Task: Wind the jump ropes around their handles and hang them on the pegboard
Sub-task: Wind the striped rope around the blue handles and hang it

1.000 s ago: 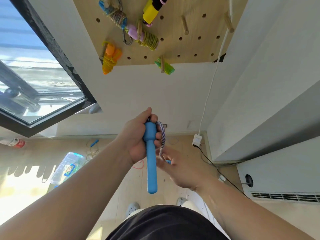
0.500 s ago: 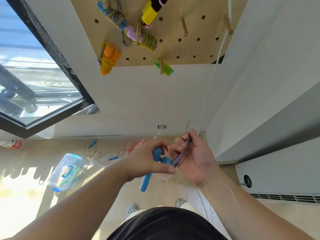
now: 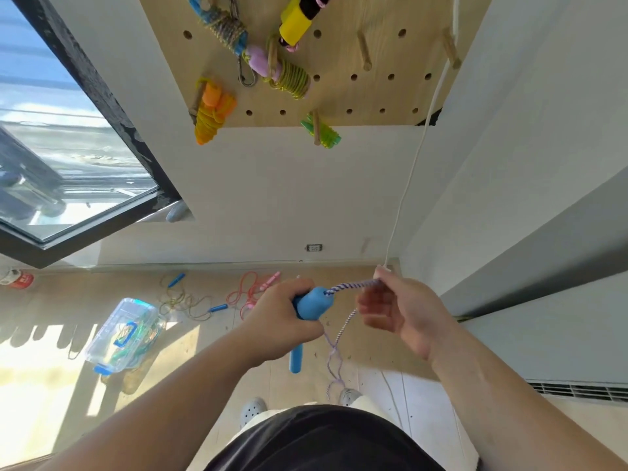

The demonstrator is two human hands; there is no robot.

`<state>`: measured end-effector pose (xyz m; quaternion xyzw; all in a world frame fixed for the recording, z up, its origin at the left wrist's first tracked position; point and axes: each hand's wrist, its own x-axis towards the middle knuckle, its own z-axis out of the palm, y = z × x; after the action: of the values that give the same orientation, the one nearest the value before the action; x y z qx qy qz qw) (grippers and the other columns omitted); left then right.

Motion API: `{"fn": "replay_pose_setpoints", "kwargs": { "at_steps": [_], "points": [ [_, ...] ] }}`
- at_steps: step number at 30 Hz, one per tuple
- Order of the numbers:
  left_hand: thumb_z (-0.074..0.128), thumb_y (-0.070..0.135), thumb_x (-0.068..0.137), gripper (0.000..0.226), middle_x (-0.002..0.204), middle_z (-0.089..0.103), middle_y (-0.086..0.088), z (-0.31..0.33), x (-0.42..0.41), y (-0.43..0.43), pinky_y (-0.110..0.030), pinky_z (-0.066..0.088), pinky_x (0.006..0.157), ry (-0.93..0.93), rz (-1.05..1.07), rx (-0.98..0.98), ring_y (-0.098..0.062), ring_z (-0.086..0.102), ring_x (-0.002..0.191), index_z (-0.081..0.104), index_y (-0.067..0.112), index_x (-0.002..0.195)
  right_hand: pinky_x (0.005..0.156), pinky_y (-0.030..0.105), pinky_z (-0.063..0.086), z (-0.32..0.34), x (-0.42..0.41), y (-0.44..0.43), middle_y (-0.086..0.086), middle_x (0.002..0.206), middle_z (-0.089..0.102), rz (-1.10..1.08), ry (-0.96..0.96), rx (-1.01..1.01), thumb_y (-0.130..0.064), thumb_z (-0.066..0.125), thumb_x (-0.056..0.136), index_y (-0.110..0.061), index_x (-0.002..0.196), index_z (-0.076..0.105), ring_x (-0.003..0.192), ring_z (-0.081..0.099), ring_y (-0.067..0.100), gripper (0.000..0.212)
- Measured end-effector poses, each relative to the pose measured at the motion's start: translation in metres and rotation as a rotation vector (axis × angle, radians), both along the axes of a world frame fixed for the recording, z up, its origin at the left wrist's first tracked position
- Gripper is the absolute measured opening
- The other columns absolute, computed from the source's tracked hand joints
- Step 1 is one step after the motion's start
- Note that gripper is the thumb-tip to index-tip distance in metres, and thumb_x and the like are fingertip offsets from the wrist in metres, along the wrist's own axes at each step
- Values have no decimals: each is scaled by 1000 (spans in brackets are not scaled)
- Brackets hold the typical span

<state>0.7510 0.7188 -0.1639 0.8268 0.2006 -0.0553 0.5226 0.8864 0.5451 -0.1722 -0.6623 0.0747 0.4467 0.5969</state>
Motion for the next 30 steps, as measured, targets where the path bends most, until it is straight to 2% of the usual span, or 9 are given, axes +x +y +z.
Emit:
{"fn": "replay_pose_setpoints", "kwargs": {
  "at_steps": [3, 8, 11, 14, 16, 18, 21, 25, 30],
  "points": [
    [73, 11, 69, 18, 76, 52, 2, 6, 0, 11, -26, 42, 62, 80, -289, 156, -8, 47, 66, 58, 15, 77, 88, 44, 57, -21, -4, -27, -2, 92, 74, 506, -523, -492, -55, 66, 91, -18, 95, 68, 84, 67, 12, 37],
    [67, 14, 73, 25, 86, 52, 3, 22, 7, 6, -30, 43, 67, 128, -628, 460, -14, 51, 77, 46, 27, 73, 110, 13, 26, -2, -10, -20, -40, 151, 27, 855, -572, -50, -61, 88, 62, -57, 151, 20, 139, 22, -20, 112],
    [64, 11, 72, 23, 89, 53, 8, 35, 11, 8, -36, 50, 79, 43, -656, 472, -10, 51, 81, 51, 28, 83, 107, 23, 41, -5, -15, 0, -26, 140, 48, 1028, -664, -59, -52, 89, 68, -53, 145, 32, 133, 44, -5, 95],
    [62, 10, 75, 49, 105, 50, 19, 44, 12, 19, -36, 46, 81, 7, -541, 503, -7, 51, 89, 42, 42, 107, 86, 48, 57, -11, -15, 6, -7, 100, 68, 924, -679, -126, -62, 62, 86, -43, 106, 62, 92, 67, 15, 27],
    [65, 10, 79, 74, 121, 46, 21, 42, 7, 31, -36, 48, 85, 38, -427, 491, -10, 55, 100, 29, 48, 132, 75, 37, 59, 0, -12, 2, -5, 83, 64, 777, -558, -32, -45, 61, 95, -33, 89, 68, 73, 64, 13, 15],
    [64, 11, 79, 82, 122, 52, 16, 32, 1, 41, -36, 50, 88, 110, -344, 444, -15, 57, 102, 25, 45, 142, 57, 28, 49, 15, -7, 1, 1, 71, 49, 649, -513, 124, -26, 69, 93, -16, 81, 65, 59, 49, 13, 16],
    [61, 19, 78, 50, 102, 63, 14, 15, -3, 43, -47, 54, 85, 171, -259, 314, -12, 59, 93, 49, 43, 120, 51, 26, 31, 36, -8, 3, -3, 62, 36, 551, -416, 270, -41, 64, 97, -32, 67, 63, 53, 32, 12, 31],
    [60, 31, 74, 22, 75, 63, 13, 9, 1, 35, -47, 58, 72, 196, -92, 165, -13, 60, 67, 57, 39, 94, 53, 28, 26, 40, -14, 16, -10, 58, 32, 476, -491, 171, -44, 43, 104, -30, 61, 50, 55, 26, 13, 46],
    [61, 30, 79, 27, 87, 67, -1, 1, 8, 35, -41, 55, 68, 181, 103, 72, -19, 59, 75, 58, 46, 100, 52, 27, 25, 33, -17, 15, -10, 60, 33, 425, -510, 140, -39, 41, 108, -22, 70, 48, 54, 27, 11, 42]
  ]
}}
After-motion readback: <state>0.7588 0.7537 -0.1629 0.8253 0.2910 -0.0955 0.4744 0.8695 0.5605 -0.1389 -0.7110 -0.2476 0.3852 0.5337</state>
